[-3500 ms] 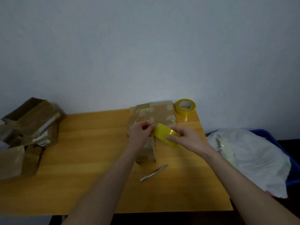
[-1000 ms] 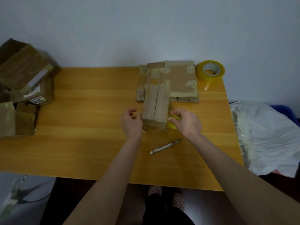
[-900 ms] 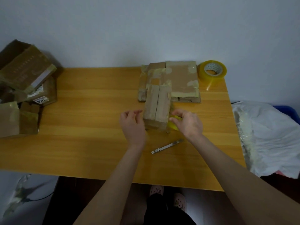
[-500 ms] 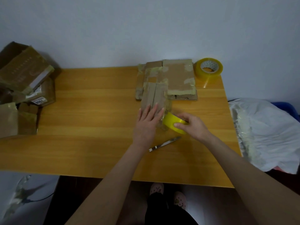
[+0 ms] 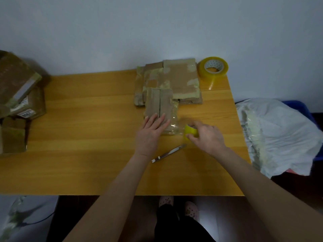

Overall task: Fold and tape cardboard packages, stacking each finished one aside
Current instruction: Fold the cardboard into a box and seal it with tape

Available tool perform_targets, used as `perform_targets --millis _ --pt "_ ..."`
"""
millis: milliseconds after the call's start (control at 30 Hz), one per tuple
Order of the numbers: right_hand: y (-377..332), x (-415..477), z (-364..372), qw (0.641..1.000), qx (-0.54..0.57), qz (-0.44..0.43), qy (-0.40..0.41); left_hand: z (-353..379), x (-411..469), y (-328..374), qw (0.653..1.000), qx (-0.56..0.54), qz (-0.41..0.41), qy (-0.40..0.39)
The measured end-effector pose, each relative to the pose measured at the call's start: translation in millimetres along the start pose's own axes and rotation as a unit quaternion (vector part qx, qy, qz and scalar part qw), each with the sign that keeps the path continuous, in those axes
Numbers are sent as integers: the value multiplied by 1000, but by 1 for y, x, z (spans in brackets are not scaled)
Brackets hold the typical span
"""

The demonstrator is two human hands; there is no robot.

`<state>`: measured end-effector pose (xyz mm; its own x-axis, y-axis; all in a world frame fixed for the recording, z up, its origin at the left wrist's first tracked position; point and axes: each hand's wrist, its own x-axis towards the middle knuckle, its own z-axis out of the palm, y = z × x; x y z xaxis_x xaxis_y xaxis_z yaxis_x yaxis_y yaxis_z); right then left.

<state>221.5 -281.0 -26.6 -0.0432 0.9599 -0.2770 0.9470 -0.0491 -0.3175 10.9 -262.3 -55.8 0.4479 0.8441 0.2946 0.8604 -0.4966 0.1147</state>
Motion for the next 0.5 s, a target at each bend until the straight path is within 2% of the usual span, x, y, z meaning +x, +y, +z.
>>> perform_targets --millis 267,400,500 --pt "4 1 3 999 -42 32 9 2 0 -3 1000 4 15 -4" --pt "6 2 -5 1000 -2 12 11 -6 5 -4 1000 -5 22 11" --pt "-2 -2 -13 996 80 15 36 -18 5 0 999 2 -20 39"
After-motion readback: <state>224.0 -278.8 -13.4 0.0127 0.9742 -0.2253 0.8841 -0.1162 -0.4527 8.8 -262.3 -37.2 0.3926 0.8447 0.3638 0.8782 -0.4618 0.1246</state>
